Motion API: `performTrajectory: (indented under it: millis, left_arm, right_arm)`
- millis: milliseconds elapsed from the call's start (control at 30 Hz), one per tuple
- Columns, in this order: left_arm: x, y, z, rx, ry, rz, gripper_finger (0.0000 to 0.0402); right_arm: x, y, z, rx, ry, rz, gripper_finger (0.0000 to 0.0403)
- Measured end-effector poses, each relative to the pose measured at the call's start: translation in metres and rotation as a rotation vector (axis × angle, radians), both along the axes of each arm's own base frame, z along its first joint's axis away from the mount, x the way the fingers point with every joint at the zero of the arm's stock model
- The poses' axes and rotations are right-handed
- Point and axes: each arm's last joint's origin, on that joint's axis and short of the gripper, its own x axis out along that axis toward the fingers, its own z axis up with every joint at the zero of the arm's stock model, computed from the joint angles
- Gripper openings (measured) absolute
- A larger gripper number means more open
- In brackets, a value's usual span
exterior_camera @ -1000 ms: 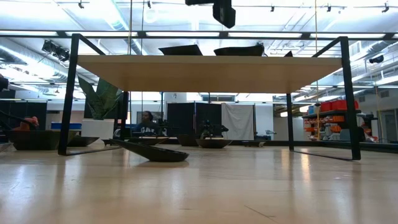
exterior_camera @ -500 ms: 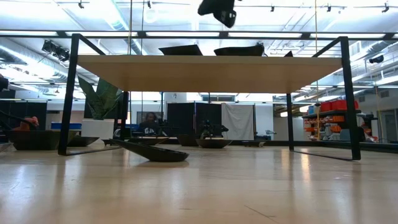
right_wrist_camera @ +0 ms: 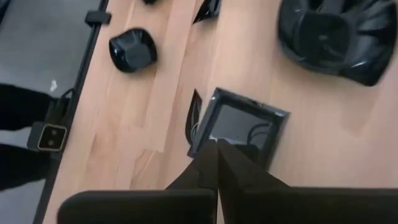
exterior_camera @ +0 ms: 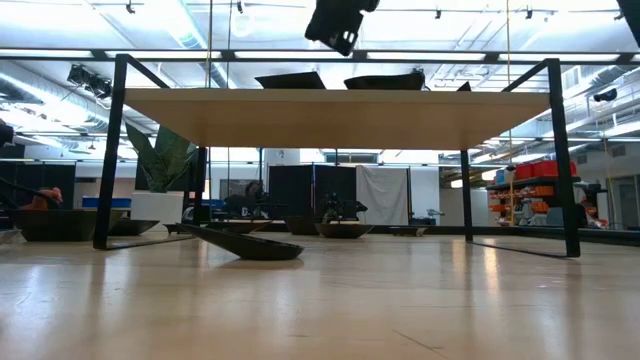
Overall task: Pick & Place Mini shaped plates
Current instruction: Put the square plate on the shelf
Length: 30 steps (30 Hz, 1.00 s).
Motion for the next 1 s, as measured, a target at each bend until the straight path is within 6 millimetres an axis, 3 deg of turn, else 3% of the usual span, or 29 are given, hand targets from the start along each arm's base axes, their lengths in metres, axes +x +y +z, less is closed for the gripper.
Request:
performTrajectory:
  millis: [300, 1000]
  left_arm:
    - [0.0, 0.0, 0.0, 0.0, 0.0, 0.0, 0.0018]
    - [0.0, 0.0, 0.0, 0.0, 0.0, 0.0, 0.0018]
  right_arm:
    - [0.011, 0.006, -0.019, -0.085, 0.025, 0.02, 0.0]
    - [0.017, 0.005, -0.036, -0.17, 0.069, 0.038, 0.0]
